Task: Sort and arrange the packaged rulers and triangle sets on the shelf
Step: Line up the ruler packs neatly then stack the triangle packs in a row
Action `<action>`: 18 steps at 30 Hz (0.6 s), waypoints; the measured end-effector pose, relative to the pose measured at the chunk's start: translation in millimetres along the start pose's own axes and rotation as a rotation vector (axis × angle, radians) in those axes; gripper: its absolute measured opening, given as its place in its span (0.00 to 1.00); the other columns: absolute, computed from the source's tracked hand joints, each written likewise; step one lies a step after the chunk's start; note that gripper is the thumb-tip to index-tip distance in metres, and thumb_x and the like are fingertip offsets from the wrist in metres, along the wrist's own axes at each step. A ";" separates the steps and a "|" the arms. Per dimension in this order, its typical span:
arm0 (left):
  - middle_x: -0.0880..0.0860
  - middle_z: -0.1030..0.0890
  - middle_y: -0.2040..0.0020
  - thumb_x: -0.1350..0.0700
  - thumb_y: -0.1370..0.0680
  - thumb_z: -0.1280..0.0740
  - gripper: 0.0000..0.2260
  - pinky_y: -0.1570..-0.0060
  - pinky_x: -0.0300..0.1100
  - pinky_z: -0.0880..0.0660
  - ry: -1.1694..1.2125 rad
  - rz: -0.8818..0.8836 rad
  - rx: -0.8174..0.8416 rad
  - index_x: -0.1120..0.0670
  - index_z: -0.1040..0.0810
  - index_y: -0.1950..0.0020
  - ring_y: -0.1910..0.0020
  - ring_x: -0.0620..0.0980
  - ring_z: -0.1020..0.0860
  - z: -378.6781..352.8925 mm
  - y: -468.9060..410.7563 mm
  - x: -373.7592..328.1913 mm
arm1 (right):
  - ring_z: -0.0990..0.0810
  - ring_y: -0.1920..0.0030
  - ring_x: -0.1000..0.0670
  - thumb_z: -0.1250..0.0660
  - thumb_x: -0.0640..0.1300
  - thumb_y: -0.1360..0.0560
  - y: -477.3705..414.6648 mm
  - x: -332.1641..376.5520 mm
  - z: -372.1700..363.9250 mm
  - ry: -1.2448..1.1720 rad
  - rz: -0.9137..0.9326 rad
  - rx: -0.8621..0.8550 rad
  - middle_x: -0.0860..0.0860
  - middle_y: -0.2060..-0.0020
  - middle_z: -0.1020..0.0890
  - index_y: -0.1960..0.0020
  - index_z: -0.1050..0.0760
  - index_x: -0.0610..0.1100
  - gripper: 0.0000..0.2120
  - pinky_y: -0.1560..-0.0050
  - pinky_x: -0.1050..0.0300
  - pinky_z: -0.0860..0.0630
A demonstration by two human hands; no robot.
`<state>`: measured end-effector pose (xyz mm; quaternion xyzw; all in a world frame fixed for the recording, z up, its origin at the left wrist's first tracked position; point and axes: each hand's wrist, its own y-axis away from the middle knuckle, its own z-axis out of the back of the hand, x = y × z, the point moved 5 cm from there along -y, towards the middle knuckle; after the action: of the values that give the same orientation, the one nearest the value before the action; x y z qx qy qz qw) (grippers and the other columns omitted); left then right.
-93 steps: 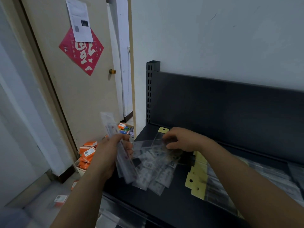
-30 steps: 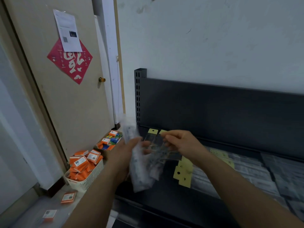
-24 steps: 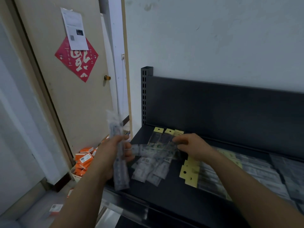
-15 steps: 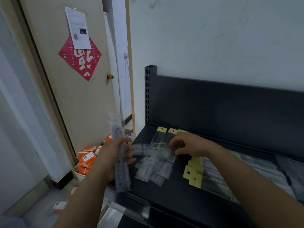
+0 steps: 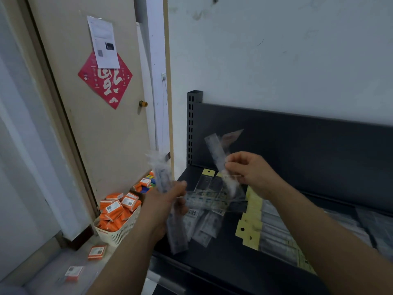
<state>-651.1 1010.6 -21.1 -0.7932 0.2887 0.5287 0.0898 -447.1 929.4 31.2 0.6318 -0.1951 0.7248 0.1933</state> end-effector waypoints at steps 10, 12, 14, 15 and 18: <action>0.62 0.17 0.55 0.57 0.27 0.28 0.12 0.51 0.60 0.21 -0.100 0.000 -0.012 0.58 0.22 0.46 0.55 0.62 0.17 -28.5 -7.9 3.9 | 0.16 0.54 0.47 0.31 0.34 0.27 33.4 -18.3 -43.1 -0.135 -0.125 0.205 0.44 0.55 0.16 0.47 0.22 0.38 0.09 0.48 0.52 0.19; 0.60 0.18 0.56 0.58 0.26 0.29 0.09 0.51 0.57 0.21 -0.054 0.024 -0.086 0.59 0.23 0.48 0.57 0.60 0.18 -13.6 -10.3 0.6 | 0.17 0.52 0.50 0.31 0.38 0.25 28.7 -16.7 -28.3 0.183 -0.037 0.142 0.48 0.52 0.17 0.42 0.23 0.42 0.11 0.46 0.54 0.20; 0.60 0.20 0.56 0.58 0.26 0.31 0.10 0.57 0.53 0.21 0.003 0.055 -0.104 0.61 0.24 0.48 0.59 0.58 0.20 1.0 -11.4 -2.7 | 0.21 0.47 0.53 0.30 0.43 0.25 26.2 -19.7 -18.4 0.639 0.046 0.170 0.52 0.46 0.20 0.38 0.24 0.45 0.16 0.42 0.57 0.23; 0.60 0.21 0.56 0.58 0.26 0.32 0.10 0.61 0.51 0.21 0.039 0.076 -0.088 0.62 0.23 0.47 0.61 0.57 0.21 7.1 -11.3 -3.7 | 0.23 0.46 0.53 0.29 0.45 0.26 26.6 -23.8 -18.2 0.806 0.062 0.227 0.53 0.44 0.22 0.37 0.25 0.46 0.18 0.42 0.57 0.25; 0.55 0.20 0.59 0.59 0.23 0.38 0.09 0.66 0.44 0.25 0.174 0.107 -0.032 0.60 0.20 0.57 0.68 0.51 0.24 17.1 -11.5 -4.8 | 0.25 0.45 0.51 0.30 0.47 0.25 27.4 -31.9 -25.0 1.068 0.112 0.348 0.52 0.43 0.25 0.36 0.25 0.46 0.18 0.41 0.54 0.26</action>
<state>-659.5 1029.4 -25.9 -0.8209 0.3288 0.4663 0.0237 -478.5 918.3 -4.6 0.1885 0.0191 0.9746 0.1194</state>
